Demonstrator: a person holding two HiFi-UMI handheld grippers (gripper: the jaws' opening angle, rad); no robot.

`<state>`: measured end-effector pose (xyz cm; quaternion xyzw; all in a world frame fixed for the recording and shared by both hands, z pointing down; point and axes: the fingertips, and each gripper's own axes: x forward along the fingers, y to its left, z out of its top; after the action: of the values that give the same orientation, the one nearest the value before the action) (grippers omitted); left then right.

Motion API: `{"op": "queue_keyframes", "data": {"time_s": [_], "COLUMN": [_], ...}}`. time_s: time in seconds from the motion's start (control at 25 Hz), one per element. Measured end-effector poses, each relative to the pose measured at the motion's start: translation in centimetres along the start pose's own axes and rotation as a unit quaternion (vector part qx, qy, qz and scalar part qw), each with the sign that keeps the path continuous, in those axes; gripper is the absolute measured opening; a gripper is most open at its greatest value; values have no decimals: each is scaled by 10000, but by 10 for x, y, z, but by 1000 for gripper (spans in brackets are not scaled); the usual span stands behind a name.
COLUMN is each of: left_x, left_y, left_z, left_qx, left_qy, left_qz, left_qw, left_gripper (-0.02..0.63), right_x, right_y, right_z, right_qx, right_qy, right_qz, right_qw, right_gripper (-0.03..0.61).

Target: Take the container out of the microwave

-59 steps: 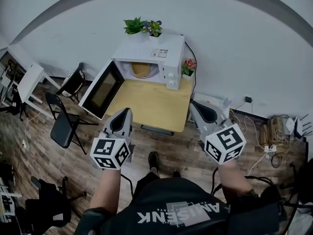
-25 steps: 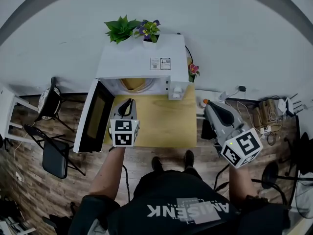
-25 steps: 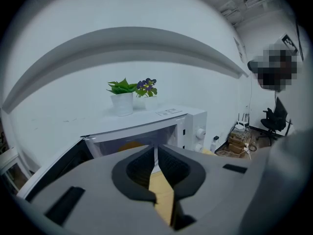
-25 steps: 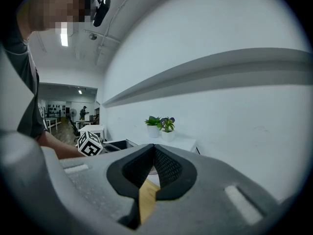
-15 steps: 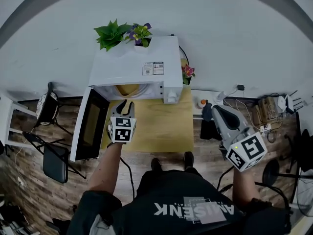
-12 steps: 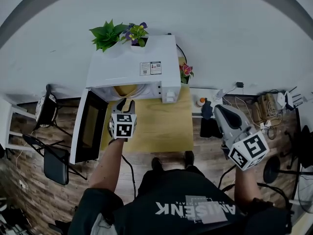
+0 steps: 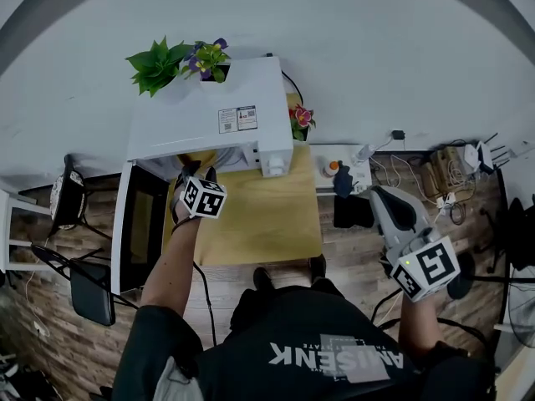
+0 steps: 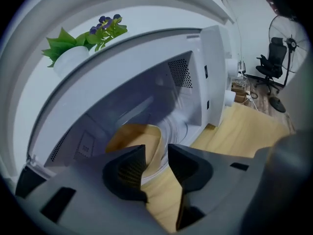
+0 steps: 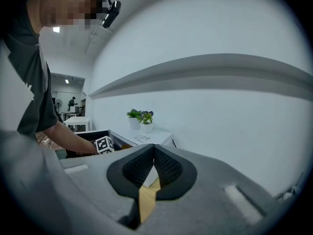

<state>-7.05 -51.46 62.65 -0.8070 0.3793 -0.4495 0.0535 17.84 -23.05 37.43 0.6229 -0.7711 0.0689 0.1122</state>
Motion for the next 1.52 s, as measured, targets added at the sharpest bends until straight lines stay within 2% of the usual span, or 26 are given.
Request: {"op": "queue_keyframes", "data": {"time_s": [0.2,0.44,0.56,0.64,0.84,1.0,1.32,1.52], "left_x": [24,40,47,49,49,47,33,9], "left_y": [-6,-7,-13,-15,-13,-15,-22,-37], "left_z": [-3,-6,-7,-5,-5,-5,-3,3], "left_qx": [367,651,724,759,814,857,832,784], "left_qy": [296,544,628,634,616,655,509,427], "left_qz": [-98,-78,-206,-279,-284,-412,-489,-617], "left_qw": [9988,9964,9952,9947,9944,9933,9940,9941], "left_gripper": [138,138,138,128,50,28,20,20], "right_x": [-5,-3,-5,-7,-11,-11,-9,-11], "right_y": [-11,-19,-23,-26,-36,-35,-34,-35], "right_z": [-8,-15,-20,-22,-23,-22,-15,-8], "right_qx": [-190,-81,-49,-42,-13,-5,189,109], "right_qy": [169,246,309,337,329,310,117,-27], "right_qz": [-183,-197,-221,-262,-358,-306,-30,150], "right_qw": [9995,9995,9993,9991,9988,9990,9997,9998], "right_gripper": [6,6,6,6,5,6,6,6]}}
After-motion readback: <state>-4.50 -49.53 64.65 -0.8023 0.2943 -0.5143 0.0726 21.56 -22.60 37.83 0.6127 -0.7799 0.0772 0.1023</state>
